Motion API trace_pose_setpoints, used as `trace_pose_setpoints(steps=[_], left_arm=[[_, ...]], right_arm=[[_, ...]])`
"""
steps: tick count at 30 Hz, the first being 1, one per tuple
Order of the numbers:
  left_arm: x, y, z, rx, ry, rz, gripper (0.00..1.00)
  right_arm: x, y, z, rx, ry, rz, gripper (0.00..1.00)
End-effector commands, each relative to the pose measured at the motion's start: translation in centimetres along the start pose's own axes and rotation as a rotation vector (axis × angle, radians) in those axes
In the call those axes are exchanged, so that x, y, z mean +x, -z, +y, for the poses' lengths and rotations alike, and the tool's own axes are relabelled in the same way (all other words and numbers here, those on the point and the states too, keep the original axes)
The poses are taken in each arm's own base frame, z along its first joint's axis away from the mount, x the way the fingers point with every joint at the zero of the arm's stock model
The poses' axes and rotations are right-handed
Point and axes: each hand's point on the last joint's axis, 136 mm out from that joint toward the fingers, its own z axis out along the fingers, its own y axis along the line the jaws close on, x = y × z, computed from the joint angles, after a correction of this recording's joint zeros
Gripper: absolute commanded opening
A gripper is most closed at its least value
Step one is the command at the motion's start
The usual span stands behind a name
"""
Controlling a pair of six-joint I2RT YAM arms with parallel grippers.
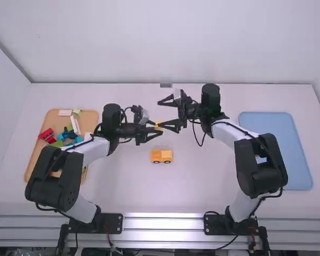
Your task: Assemble lego blocks to make yellow taxi
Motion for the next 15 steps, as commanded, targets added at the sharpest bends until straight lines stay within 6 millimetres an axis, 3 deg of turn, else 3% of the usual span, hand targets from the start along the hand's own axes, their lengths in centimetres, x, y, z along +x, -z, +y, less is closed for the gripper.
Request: trace_pose_setpoints(steps=[1, 3, 5, 7, 8, 9, 11, 15], left_arm=[[-0.4, 1.5, 3.9, -0.171, 0.047, 0.033, 0.02], [0.4, 2.2, 4.9, -0.222, 0.06, 0.096, 0.02], [2.2, 3.3, 6.5, -0.338, 0.109, 0.262, 0.03], [3.8, 4.7, 7.1, -0.437, 0.117, 0.454, 0.04], [4.0, 4.9, 7.1, -0.448, 0.111, 0.487, 0.04], [4.9, 5.9, 6.8, -0.469, 0.073, 0.629, 0.05], [6.4, 6.5, 5.3, -0.414, -0.016, 0.806, 0.06], [9.5, 6.9, 2.0, -0.221, -0.176, 1.038, 0.07]], right_arm=[[-1.0, 2.4, -4.2, 0.225, -0.088, 0.005, 0.99], [0.3, 3.9, -6.4, 0.36, -0.136, 0.035, 0.98], [3.4, 6.8, -9.5, 0.587, -0.221, 0.131, 0.99], [6.6, 9.1, -10.9, 0.756, -0.297, 0.242, 0.98], [7.0, 9.4, -11.0, 0.775, -0.306, 0.259, 0.99], [8.6, 10.5, -11.2, 0.84, -0.334, 0.327, 0.98], [9.8, 11.1, -11.1, 0.879, -0.369, 0.372, 0.99], [10.1, 11.0, -10.8, 0.874, -0.386, 0.384, 0.98]])
